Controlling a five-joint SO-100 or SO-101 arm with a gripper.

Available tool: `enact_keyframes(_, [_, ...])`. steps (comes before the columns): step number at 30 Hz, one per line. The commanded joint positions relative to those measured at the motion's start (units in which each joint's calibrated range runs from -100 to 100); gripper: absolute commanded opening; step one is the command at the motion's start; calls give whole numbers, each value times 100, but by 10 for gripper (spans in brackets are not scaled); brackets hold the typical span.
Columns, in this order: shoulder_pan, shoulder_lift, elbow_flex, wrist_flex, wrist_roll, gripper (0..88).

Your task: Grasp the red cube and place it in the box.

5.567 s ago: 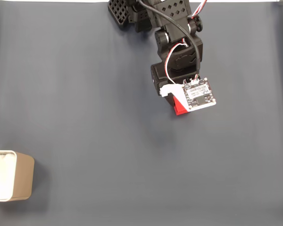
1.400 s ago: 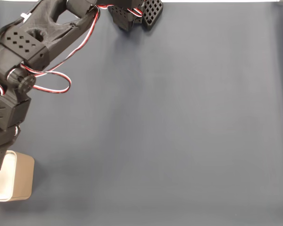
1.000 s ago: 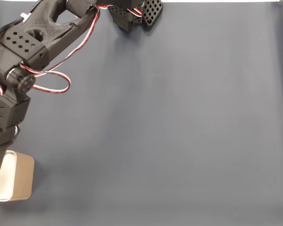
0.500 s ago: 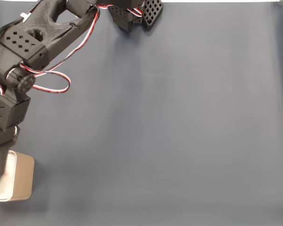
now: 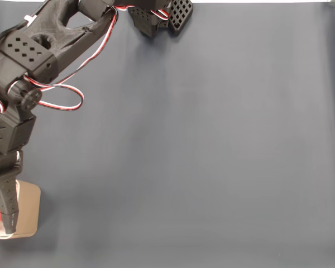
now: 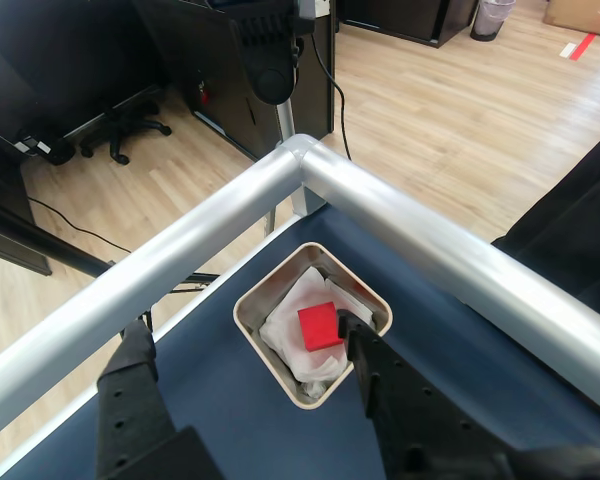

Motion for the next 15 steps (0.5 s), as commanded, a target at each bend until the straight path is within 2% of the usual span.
enact_keyframes(1, [46, -46, -214, -125, -39, 418])
enact_keyframes(15, [53, -46, -278, -133, -49, 419])
